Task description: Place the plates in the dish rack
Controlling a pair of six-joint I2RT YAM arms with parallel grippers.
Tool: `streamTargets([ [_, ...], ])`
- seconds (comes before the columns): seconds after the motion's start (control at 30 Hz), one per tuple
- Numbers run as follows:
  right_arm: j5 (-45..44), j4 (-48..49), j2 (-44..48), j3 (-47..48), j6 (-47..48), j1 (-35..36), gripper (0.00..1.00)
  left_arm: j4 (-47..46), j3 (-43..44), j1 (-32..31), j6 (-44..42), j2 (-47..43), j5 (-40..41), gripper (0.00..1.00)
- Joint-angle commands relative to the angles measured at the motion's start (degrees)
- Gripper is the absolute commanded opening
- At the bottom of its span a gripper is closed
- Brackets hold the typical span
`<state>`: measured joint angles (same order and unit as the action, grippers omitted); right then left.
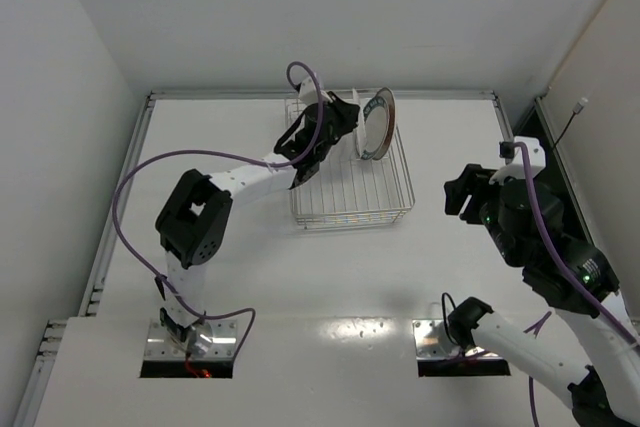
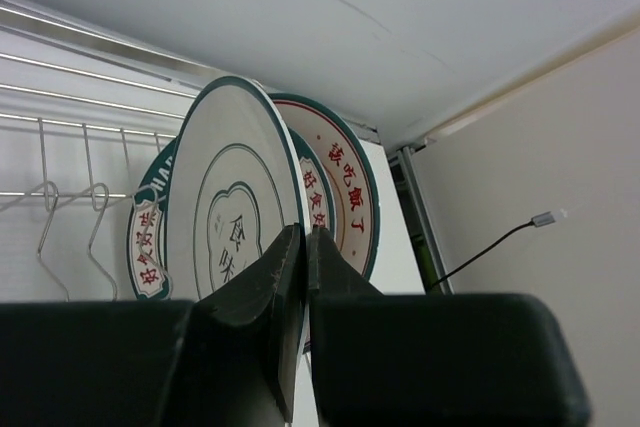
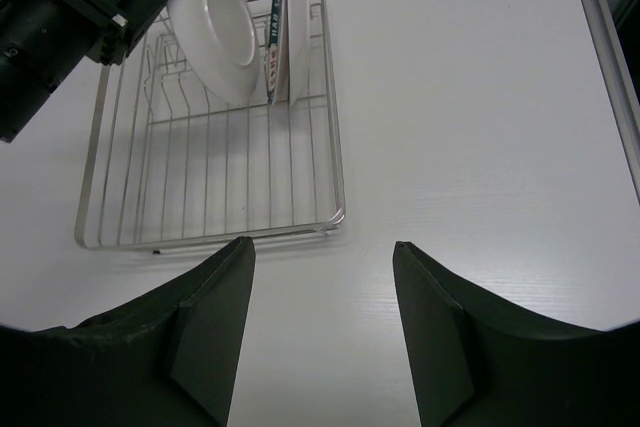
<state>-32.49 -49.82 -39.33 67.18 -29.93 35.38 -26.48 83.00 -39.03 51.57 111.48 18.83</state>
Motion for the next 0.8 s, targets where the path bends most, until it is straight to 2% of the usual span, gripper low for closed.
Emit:
streamTargets([
  [0.0, -0.03, 0.52, 0.21, -0.29, 0.67, -0.22, 0.55, 0.63, 5.84, -0.17, -3.48, 2.07, -2.21, 0.01],
  [0.03, -0.03, 0.52, 0.22, -0.29, 0.67, -0.22, 0.55, 1.34, 6.46, -0.17, -4.02, 2.07, -3.35, 0.07],
  [0.1, -0.03, 0.52, 0.22, 0.23, 0.67, -0.22, 0.55, 3.18, 7.61, -0.17, -4.55, 2.60, -3.36, 0.13],
  [0.13, -0.03, -0.01, 0.22, 0.23, 0.67, -0.22, 0.55, 4.23, 8.92, -0.17, -5.94, 3.12, -3.36, 0.21],
  [0.27, -0.03, -0.01, 0.22, 0.23, 0.67, -0.22, 0.55, 9.77, 11.39, -0.17, -7.27, 3.66, -3.36, 0.33],
  [0.3, 0.49, -0.01, 0.22, 0.23, 0.67, -0.22, 0.55, 10.30, 12.09, -0.17, -7.88, 3.66, -2.84, 0.38],
  [0.33, 0.50, -0.01, 0.22, 0.23, 0.67, -0.22, 0.55, 10.83, 12.62, -0.70, -7.89, 3.66, -2.83, 0.48],
  [0.4, 1.02, -0.01, 0.22, 0.76, 0.14, -0.22, 0.55, 12.94, 13.32, -0.70, -7.89, 3.66, -2.31, 0.58],
  [0.43, 1.03, -0.01, 0.22, 0.76, 0.14, -0.22, 0.55, 13.73, 14.11, -0.70, -7.89, 3.66, -1.52, 0.67],
  [0.53, 1.55, -0.01, 0.22, 1.29, 0.14, -0.22, 0.55, 16.80, 14.64, -1.75, -10.42, 0.68, 1.55, 0.80],
  [0.6, 0.77, -0.53, -0.39, 1.29, 0.14, -0.22, 0.55, 20.30, 15.17, -2.36, -12.89, -1.87, 4.01, 0.82],
  [0.77, -1.17, 2.87, -1.45, -3.18, -2.85, -0.22, 0.70, 24.36, 8.33, -6.14, -27.29, -16.45, 12.09, 0.83],
])
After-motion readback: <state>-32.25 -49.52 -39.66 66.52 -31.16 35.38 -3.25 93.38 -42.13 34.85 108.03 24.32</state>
